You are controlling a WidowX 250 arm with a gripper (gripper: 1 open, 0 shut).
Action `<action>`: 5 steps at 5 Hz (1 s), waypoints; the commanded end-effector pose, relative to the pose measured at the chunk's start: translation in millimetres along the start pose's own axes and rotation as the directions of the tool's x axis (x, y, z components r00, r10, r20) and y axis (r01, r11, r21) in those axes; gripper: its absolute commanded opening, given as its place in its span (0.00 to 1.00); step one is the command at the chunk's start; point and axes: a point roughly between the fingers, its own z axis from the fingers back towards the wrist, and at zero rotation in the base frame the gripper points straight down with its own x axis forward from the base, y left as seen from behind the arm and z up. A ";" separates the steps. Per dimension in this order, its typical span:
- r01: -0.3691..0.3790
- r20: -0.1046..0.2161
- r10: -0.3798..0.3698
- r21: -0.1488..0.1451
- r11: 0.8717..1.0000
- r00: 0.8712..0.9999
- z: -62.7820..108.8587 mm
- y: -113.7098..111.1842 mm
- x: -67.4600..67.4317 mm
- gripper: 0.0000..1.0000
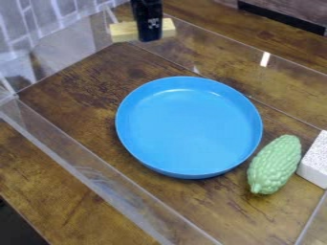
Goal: Put the yellow block in the blue tray
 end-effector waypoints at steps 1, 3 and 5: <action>0.007 0.058 -0.008 0.031 1.000 0.998 18.7 -23.9 10.6 0.00; 0.037 0.087 -0.036 -0.006 0.999 0.996 16.0 -55.5 21.5 0.00; 0.037 0.097 -0.033 -0.033 0.999 0.995 7.1 -61.9 25.7 0.00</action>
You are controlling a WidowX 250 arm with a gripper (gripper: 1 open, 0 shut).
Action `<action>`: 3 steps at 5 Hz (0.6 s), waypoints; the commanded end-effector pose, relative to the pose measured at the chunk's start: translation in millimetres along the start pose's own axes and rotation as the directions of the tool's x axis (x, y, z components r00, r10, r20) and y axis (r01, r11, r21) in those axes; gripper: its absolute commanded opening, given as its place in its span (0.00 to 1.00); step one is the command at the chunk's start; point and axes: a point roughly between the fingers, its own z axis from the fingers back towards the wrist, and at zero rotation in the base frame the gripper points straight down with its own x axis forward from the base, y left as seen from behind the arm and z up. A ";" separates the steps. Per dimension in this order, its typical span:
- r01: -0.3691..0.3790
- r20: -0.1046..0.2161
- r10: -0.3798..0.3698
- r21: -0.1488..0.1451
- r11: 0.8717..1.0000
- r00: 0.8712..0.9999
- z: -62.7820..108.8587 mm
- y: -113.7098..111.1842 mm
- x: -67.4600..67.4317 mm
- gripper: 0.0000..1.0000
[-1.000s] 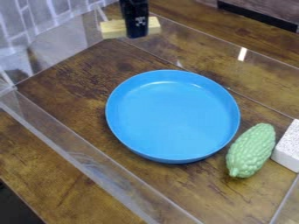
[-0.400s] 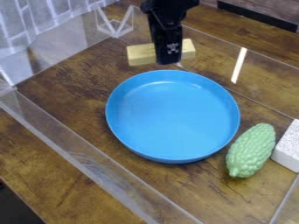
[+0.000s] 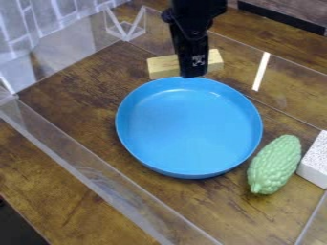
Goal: Put the yellow block in the blue tray
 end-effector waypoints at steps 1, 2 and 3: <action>0.012 0.040 -0.013 0.011 1.000 0.999 5.1 -0.2 6.3 0.00; 0.010 0.046 -0.009 -0.007 1.000 0.999 -1.6 -0.7 6.4 0.00; 0.005 0.049 -0.004 -0.030 1.000 0.999 -8.0 -2.4 6.2 0.00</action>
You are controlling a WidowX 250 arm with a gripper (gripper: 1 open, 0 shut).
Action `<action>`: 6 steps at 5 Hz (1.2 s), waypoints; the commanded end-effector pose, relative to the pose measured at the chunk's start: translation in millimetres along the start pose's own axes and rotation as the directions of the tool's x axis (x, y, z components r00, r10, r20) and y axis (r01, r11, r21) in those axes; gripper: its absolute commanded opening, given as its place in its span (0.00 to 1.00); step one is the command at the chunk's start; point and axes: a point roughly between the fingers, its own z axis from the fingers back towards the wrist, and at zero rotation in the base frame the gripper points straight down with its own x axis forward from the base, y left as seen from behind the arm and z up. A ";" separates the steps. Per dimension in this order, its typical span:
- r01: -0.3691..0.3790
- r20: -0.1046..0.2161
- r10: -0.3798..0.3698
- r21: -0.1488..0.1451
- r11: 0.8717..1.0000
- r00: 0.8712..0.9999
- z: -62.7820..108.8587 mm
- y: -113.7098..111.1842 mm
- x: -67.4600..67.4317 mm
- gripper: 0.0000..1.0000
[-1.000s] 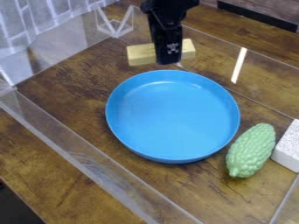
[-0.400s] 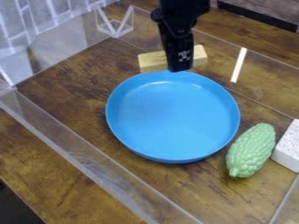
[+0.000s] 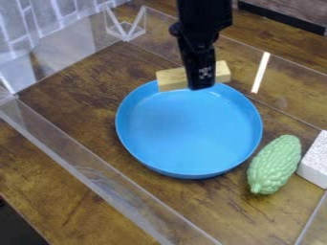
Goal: Put the yellow block in the blue tray
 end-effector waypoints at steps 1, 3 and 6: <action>-0.007 0.027 0.007 0.011 1.000 1.000 4.5 3.7 0.7 0.00; -0.012 0.020 0.012 -0.010 1.000 1.000 -9.8 4.6 2.3 1.00; -0.001 -0.025 0.000 -0.028 1.000 1.000 -47.2 -4.1 5.9 1.00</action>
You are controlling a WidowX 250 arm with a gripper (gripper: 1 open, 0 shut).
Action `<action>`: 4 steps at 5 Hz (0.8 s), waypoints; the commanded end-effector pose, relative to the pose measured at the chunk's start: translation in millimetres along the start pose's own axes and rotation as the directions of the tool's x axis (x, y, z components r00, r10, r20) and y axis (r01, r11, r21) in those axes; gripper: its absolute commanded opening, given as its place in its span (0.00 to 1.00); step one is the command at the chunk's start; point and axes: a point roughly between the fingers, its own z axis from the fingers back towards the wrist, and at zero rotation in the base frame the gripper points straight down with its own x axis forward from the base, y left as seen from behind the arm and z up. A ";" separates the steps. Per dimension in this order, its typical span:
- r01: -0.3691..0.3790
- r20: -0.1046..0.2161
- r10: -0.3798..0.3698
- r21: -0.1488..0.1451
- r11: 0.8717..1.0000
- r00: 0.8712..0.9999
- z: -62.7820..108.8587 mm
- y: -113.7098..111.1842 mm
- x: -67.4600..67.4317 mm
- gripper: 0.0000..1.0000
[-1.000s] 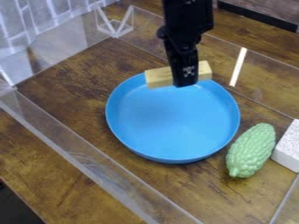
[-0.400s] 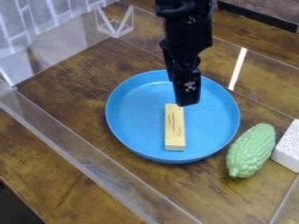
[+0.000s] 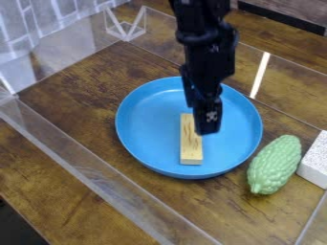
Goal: Put the yellow block in the blue tray
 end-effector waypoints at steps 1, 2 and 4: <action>0.019 0.007 -0.019 0.021 1.000 1.000 -4.2 -1.4 8.2 1.00; 0.016 -0.010 -0.016 0.011 1.000 1.000 -17.1 -1.3 8.9 1.00; 0.002 -0.030 -0.002 -0.009 1.000 1.000 -34.9 3.2 7.3 1.00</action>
